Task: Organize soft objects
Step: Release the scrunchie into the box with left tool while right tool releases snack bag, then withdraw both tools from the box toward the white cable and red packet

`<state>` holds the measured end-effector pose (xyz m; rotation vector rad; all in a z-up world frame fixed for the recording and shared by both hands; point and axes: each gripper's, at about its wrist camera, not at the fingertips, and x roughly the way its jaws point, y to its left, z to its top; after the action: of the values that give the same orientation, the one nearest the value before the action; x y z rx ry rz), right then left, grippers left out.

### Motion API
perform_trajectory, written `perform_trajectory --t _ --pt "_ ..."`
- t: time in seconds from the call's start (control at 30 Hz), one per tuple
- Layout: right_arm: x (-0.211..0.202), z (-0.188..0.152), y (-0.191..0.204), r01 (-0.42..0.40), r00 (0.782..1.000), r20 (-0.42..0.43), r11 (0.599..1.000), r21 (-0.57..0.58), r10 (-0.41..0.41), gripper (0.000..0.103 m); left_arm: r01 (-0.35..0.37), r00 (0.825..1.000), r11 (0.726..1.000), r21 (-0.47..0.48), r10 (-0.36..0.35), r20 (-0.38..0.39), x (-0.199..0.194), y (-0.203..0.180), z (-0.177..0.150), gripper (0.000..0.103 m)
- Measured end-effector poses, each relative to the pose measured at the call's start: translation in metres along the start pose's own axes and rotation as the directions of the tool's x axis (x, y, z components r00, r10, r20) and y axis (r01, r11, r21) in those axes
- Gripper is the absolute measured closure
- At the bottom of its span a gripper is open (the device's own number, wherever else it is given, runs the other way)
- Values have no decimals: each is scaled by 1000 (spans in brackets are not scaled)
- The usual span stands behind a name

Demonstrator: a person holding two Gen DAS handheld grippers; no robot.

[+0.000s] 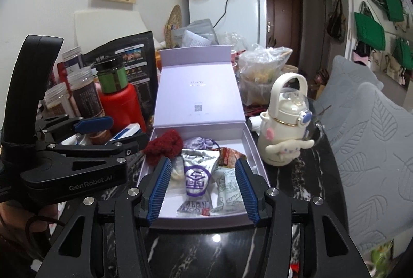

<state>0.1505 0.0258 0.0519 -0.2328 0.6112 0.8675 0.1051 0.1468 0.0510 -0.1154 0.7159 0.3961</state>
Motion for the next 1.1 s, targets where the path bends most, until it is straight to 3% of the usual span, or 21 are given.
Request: perform_trajectory --t 0.5,1.1 --pt "-64 -39 18 31 998 50 999 20 -32 51 52 998 998 19 -53 33 -55 -16 -48 39" --pt "-114 -106 19 116 993 13 987 115 -118 49 181 983 979 95 -183 18 -85 -47 -105 39"
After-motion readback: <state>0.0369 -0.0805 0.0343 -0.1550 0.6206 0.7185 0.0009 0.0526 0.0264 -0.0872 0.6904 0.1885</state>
